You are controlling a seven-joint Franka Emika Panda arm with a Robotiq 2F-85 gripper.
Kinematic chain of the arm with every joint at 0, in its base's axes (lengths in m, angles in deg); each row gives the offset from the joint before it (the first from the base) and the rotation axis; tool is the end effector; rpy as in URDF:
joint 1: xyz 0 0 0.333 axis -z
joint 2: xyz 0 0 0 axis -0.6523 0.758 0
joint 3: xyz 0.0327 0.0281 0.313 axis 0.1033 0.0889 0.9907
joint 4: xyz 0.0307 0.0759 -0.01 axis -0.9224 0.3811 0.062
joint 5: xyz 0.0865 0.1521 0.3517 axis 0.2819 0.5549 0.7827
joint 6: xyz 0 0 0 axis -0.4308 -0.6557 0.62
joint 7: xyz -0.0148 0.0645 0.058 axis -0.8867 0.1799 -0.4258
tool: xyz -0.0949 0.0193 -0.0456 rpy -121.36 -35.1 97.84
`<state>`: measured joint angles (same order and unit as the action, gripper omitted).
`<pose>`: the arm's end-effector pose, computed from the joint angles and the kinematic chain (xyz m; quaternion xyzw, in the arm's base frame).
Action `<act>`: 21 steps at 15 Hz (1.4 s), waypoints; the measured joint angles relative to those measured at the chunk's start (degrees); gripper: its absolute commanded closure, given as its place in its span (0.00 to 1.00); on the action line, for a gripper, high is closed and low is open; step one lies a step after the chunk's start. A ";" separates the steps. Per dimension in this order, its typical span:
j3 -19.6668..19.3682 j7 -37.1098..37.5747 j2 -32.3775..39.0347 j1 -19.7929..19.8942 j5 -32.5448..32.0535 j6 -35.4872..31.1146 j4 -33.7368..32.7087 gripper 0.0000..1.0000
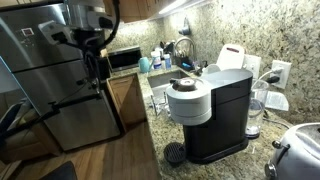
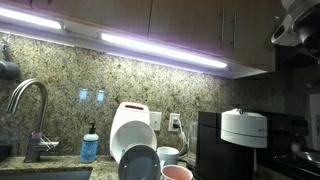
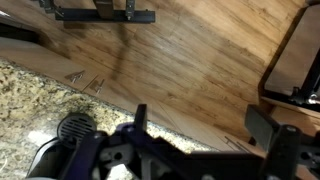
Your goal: Remove the cup holder from the coffee machine.
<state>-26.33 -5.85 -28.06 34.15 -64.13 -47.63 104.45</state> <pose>0.4200 0.0731 0.4519 -0.9910 -0.0003 0.0682 0.1152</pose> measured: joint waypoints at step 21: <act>-0.38 -0.27 0.17 2.70 -0.65 -7.18 6.35 0.00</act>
<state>-26.71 -6.12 -27.89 36.85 -64.78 -54.82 110.79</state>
